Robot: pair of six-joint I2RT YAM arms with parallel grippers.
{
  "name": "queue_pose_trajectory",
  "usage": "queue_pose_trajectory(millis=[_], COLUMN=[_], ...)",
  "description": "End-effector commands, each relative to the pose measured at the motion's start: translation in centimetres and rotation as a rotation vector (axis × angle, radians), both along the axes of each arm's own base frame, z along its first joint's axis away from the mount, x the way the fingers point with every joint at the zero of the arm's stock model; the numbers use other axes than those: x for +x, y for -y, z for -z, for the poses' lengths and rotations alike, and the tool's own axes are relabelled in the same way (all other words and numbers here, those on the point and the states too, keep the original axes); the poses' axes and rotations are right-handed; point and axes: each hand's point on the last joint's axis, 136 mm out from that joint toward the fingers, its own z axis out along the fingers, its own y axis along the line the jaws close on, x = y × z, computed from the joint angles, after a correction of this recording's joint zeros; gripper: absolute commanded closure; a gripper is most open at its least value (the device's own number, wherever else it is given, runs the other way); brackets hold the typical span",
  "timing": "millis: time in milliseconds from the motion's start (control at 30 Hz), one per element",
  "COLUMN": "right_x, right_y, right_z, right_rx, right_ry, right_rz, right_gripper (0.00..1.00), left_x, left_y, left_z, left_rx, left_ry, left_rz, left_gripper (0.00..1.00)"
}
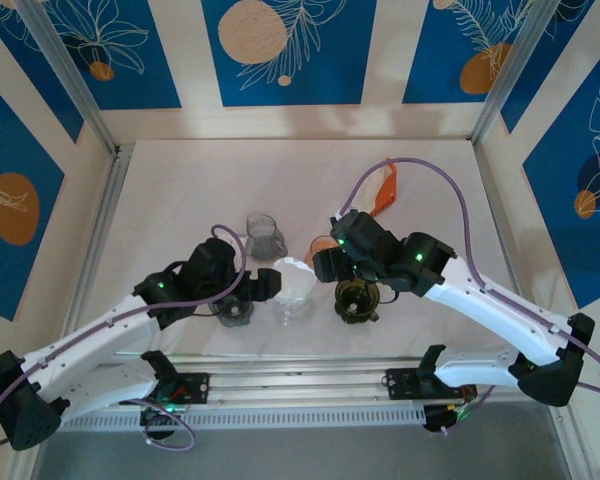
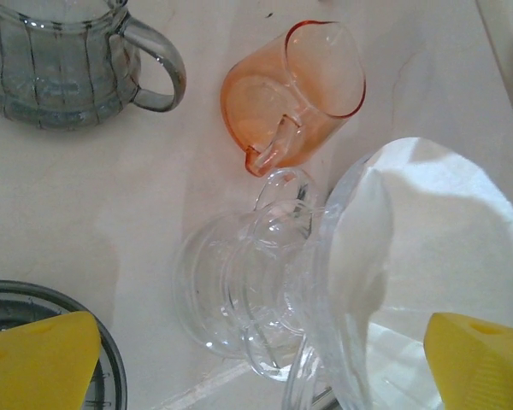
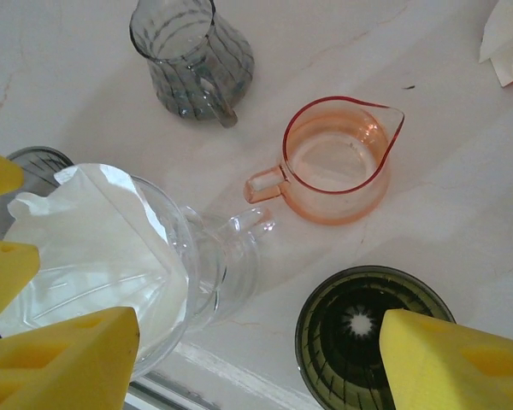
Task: Place the coffee filter in the dripper
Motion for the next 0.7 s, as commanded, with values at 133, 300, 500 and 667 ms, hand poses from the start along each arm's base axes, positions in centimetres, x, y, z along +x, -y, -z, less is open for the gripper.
queue_pose_trajectory(millis=[133,300,500,667], right_x=[0.4,0.4,-0.6,-1.1], right_y=[1.7,3.1,3.6,3.5], right_z=[-1.4,-0.7,1.3,2.6], right_rx=[0.061,0.102,0.107,0.120], right_ry=[0.089,0.108,0.048,0.018], right_rz=[0.070,0.123,0.111,0.101], right_gripper=[0.23,0.22,0.23,0.23], left_x=[0.8,0.4,-1.4,-3.4], left_y=[-2.5,-5.6,-8.6,-11.2], left_z=[-6.1,-5.9,-0.5,3.5], left_rx=[-0.064,-0.008,0.095,0.145], left_ry=[0.156,0.178,0.029,-0.123], left_rz=[-0.096,-0.191,-0.261,-0.329], left_gripper=[0.00,0.00,0.04,0.12])
